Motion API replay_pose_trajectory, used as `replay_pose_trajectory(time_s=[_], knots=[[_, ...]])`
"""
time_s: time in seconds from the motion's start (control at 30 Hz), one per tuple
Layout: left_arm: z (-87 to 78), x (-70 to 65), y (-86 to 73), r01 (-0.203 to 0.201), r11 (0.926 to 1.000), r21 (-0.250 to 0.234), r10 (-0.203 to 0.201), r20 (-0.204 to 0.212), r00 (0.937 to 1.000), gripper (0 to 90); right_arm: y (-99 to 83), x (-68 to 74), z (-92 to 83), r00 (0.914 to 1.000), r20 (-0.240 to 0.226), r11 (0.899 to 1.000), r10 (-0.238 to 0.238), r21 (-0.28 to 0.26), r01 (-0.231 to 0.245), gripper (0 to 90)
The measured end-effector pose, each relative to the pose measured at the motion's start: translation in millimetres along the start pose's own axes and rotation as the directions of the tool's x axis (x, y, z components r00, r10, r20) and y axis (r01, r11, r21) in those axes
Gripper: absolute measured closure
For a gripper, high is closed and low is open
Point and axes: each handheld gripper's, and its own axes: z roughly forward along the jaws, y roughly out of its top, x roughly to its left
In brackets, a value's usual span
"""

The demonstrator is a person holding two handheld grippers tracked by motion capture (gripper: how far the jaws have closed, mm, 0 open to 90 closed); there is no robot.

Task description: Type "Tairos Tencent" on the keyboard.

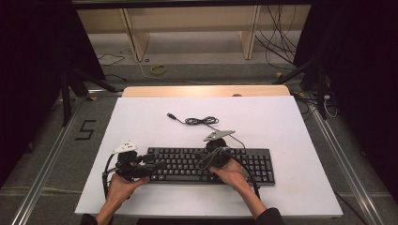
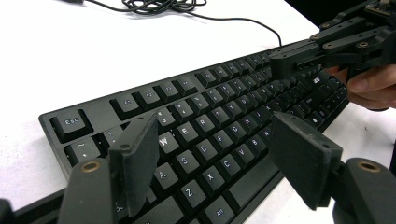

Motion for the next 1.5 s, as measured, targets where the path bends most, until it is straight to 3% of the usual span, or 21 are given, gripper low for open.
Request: replay_pose_trajectory(time_s=[0.77, 1.37, 1.43, 1.47, 1.5], knots=[[-2.7, -0.4, -0.7, -0.011, 0.9996, -0.024, 0.011, 0.01, 0.9999, 31.8, -7.1, 0.3, 11.9, 0.9996, 0.019, 0.998, -0.02, 0.055, 0.019, 90.0], [-2.5, 0.0, -0.9, -0.011, 0.9997, -0.021, 0.011, 0.012, 0.9999, 31.6, -10.8, -0.2, 19.0, 0.9996, 0.022, 0.997, -0.017, 0.069, 0.016, 90.0], [4.5, 0.9, -0.5, -0.011, 0.9999, -0.004, 0.011, 0.009, 0.9999, 33.0, -10.8, -0.2, 19.0, 0.9996, 0.022, 0.997, -0.017, 0.069, 0.016, 90.0], [4.5, 0.9, -0.5, -0.011, 0.9999, -0.004, 0.011, 0.009, 0.9999, 33.0, -7.1, 0.9, 5.7, 0.9998, -0.008, 1.0, 0.018, -0.005, -0.018, 90.0], [4.5, 0.9, -0.5, -0.011, 0.9999, -0.004, 0.011, 0.009, 0.9999, 33.0, -7.1, 0.9, 5.7, 0.9998, -0.008, 1.0, 0.018, -0.005, -0.018, 83.5]])
